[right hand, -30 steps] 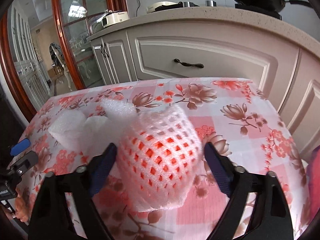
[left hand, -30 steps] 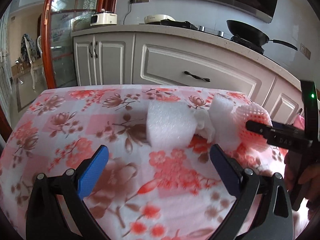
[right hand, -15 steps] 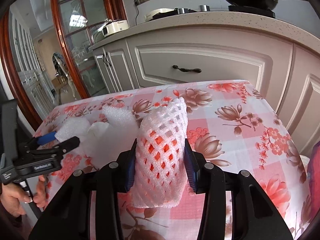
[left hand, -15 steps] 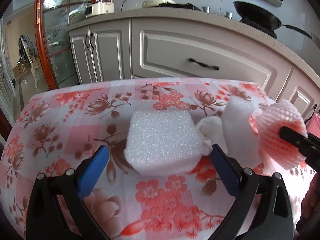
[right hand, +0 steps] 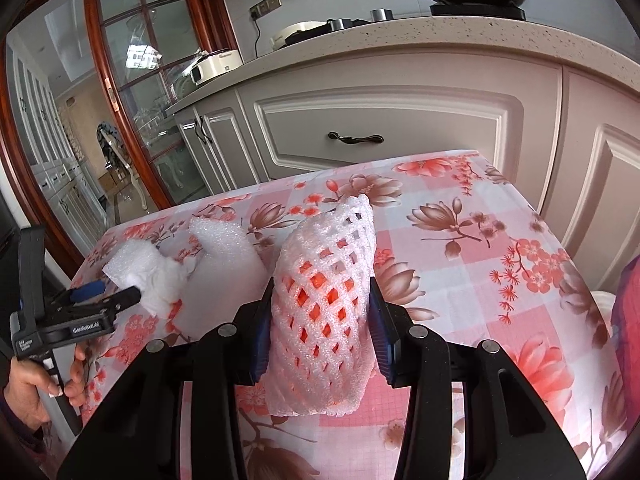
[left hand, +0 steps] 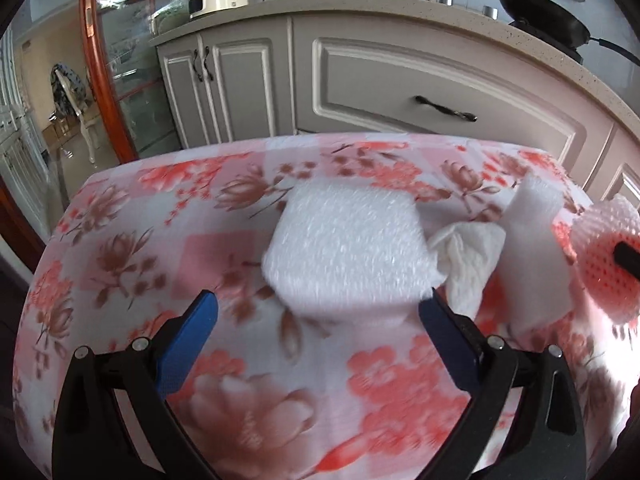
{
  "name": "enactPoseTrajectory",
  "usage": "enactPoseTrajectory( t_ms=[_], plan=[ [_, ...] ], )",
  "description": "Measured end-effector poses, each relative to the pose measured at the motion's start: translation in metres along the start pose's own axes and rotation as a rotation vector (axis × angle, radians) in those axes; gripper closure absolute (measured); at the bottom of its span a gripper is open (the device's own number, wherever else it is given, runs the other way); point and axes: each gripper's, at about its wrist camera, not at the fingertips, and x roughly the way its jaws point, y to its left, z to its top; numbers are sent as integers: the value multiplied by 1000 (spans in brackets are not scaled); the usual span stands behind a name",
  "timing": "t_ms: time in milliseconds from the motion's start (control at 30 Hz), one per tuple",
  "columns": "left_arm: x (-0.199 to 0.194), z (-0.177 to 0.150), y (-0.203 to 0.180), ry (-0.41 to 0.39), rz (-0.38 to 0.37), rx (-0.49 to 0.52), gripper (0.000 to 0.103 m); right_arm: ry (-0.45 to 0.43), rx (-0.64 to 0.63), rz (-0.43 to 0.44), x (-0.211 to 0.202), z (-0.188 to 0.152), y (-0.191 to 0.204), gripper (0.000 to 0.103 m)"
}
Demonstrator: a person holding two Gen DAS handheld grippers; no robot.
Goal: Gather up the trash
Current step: 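Grasp the pink foam fruit net with the right tool while the left grasps the white foam block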
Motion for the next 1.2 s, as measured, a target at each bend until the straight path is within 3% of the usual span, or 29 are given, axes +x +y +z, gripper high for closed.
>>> enactPoseTrajectory(
  t_ms=[200,333,533,733,900,1200],
  plan=[
    [-26,-3,2,-89,-75,-47,5,-11,-24,3,-2,1,9,62],
    [-27,14,-7,-139,-40,-41,5,-9,-41,5,-2,1,15,62],
    [-2,38,-12,-81,16,-9,6,-7,-48,-8,-4,-1,14,61],
    [24,30,-4,1,55,22,6,-8,-40,-10,-4,0,12,61],
    [25,26,12,4,21,-28,33,-4,-42,-8,-5,-1,15,61],
    [-22,11,7,-48,-70,-8,35,-23,-41,-10,-21,0,23,61]
  ],
)
